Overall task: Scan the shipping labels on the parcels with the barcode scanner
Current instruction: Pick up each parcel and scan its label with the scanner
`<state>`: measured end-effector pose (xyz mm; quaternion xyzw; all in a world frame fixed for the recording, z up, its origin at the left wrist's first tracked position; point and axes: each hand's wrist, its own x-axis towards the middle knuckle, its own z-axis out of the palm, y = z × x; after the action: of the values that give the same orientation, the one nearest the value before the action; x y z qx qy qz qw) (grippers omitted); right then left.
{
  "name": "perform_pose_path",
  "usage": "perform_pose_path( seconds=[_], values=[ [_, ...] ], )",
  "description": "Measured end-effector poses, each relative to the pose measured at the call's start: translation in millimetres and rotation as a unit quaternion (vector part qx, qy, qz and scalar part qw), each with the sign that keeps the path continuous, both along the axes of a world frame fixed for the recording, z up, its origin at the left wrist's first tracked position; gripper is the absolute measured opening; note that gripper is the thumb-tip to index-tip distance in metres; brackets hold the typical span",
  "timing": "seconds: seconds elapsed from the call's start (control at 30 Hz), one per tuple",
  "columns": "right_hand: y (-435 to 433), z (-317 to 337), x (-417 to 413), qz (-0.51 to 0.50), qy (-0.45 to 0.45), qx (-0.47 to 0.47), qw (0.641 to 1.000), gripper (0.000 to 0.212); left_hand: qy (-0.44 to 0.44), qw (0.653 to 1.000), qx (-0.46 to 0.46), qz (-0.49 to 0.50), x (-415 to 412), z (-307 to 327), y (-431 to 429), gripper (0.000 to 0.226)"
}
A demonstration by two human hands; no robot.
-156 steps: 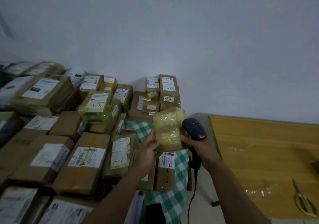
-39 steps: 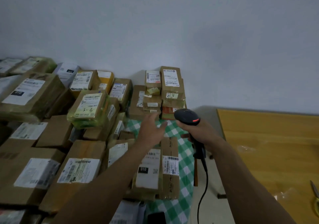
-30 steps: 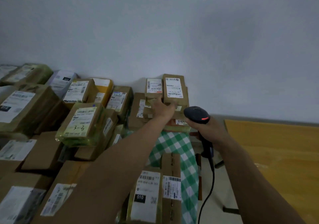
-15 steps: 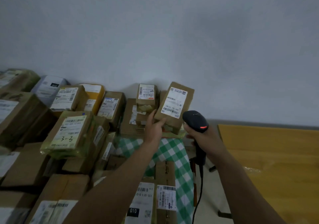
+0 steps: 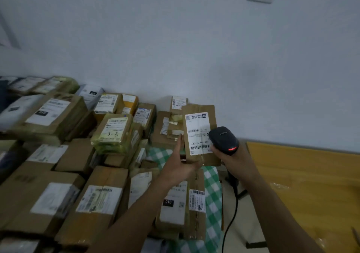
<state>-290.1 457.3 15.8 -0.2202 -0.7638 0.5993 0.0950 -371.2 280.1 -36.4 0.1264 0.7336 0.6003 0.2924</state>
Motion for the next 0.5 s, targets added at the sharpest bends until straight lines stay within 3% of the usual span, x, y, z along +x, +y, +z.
perform_pose_path(
  seconds=[0.23,0.5],
  values=[
    [-40.6,28.6,29.9,0.022,-0.012,0.058,0.998,0.026,0.051,0.995,-0.005,0.089,24.0,-7.3,-21.2,0.116],
    [-73.7,45.3,63.1,0.109,-0.101,0.105,0.983,0.016,0.121,0.982,-0.011,0.143,25.6,-5.6,-37.5,0.12]
  ],
)
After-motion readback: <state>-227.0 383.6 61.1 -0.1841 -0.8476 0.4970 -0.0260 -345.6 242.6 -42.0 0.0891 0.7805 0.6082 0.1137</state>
